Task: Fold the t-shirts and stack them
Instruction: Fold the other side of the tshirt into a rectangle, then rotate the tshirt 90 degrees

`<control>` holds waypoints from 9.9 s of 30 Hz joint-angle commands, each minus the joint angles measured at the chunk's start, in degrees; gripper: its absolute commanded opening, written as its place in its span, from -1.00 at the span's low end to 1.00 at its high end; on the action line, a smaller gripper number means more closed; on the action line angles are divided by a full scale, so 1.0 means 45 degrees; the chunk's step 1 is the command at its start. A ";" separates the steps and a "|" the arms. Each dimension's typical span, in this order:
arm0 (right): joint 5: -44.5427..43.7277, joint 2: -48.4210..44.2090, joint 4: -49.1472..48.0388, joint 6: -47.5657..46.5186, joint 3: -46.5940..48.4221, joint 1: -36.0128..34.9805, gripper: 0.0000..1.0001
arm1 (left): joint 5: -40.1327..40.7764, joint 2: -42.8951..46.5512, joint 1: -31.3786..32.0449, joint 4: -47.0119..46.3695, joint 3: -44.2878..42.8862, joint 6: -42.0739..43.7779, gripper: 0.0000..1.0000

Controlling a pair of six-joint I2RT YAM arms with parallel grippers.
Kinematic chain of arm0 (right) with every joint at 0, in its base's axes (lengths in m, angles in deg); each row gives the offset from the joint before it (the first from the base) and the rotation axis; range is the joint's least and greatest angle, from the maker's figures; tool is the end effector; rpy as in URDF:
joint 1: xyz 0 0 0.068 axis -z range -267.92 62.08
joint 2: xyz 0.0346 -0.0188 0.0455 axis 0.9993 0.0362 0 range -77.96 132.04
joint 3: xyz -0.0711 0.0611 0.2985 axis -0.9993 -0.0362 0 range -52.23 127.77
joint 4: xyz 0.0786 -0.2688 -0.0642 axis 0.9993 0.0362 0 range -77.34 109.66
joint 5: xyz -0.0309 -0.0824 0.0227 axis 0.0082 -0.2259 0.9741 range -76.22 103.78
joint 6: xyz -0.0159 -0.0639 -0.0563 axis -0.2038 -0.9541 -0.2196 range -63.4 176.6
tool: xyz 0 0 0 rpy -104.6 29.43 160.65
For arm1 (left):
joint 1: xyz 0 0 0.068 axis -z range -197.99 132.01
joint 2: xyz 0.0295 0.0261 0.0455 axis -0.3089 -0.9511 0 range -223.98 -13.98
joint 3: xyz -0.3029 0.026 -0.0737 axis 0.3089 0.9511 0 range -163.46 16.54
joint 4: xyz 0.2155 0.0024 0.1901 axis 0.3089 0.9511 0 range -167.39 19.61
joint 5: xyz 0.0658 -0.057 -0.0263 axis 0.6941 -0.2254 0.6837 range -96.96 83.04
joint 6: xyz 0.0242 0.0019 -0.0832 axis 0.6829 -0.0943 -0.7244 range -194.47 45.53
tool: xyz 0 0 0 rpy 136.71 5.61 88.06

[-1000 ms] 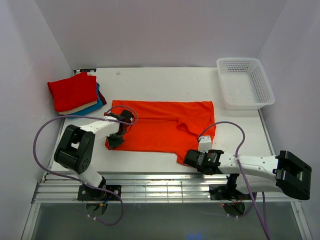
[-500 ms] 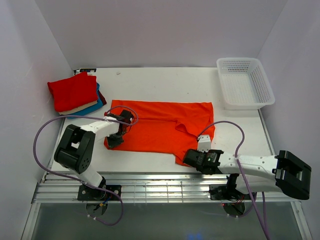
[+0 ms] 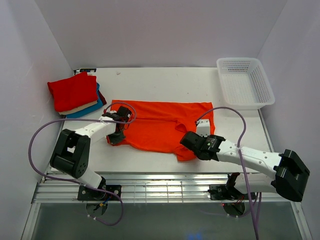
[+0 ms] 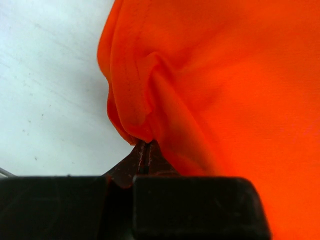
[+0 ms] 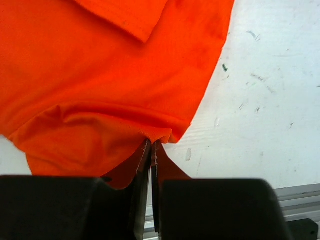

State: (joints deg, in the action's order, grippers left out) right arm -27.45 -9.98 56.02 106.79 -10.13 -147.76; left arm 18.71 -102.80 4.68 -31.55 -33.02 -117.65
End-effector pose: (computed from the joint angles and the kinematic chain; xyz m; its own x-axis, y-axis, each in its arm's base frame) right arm 0.1559 0.1679 0.2085 -0.7101 -0.0720 -0.7004 0.0199 0.9923 -0.1222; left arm 0.2665 -0.0753 0.1501 -0.8848 -0.2987 -0.3577 -0.4006 0.8797 0.2563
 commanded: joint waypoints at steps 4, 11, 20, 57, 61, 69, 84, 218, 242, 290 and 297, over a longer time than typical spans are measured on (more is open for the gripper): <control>-0.0078 0.0691 -0.1311 -0.3006 0.1169 0.2121 -0.84 | -0.0509 -0.0924 -0.0176 -0.0559 -0.1912 0.0825 -1.00; 0.0919 0.2136 -0.2622 -0.5566 0.2847 0.4562 -0.85 | -0.0958 -0.2019 -0.0799 -0.0461 -0.3690 0.1860 -1.00; 0.1721 0.4968 -0.2740 -0.7363 0.5719 0.5795 -0.84 | -0.1661 -0.2782 -0.1796 -0.0227 -0.5196 0.2934 -1.00; 0.2269 0.8895 -0.3169 -0.8889 0.8319 0.7847 -0.85 | -0.1974 -0.6141 -0.2754 -0.0540 -0.8888 0.3990 -1.00; 0.2249 0.9266 -0.3247 -0.8928 0.8474 0.7983 -0.85 | -0.2032 -0.6512 -0.2812 -0.0500 -0.9337 0.4126 -1.00; 0.2366 0.9852 -0.3267 -0.9006 0.8846 0.8159 -0.85 | -0.2209 -0.6358 -0.2852 -0.0480 -0.9690 0.4087 -1.00; 0.2581 1.0439 -0.3247 -0.9104 0.9139 0.8335 -0.85 | -0.1818 -0.6143 -0.2832 -0.1239 -0.9867 0.4009 -1.00; 0.7054 0.1686 -0.6157 -0.7776 0.2090 0.7749 -0.84 | 0.8436 -0.1025 0.7288 -1.1441 -0.0924 0.5382 -1.00; 0.6488 0.4384 -0.6158 -0.7307 0.1541 0.7730 -0.84 | 0.5782 -0.1650 0.0822 -0.9079 0.0506 0.3522 -1.00; 0.2445 1.1611 -0.3052 -0.9005 0.9568 0.8569 -0.85 | -0.0508 0.0614 0.5837 -0.3352 0.3492 -0.3488 -1.00; 0.2288 1.2235 -0.3032 -0.9455 1.0621 0.8862 -0.85 | -0.1095 0.1221 0.8142 -0.3079 0.4119 -0.5227 -1.00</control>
State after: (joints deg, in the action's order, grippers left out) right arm -16.20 42.72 41.07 65.59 34.66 -108.46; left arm 24.26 -94.32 37.27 -55.79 -18.57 -135.88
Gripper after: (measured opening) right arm 0.078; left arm 0.015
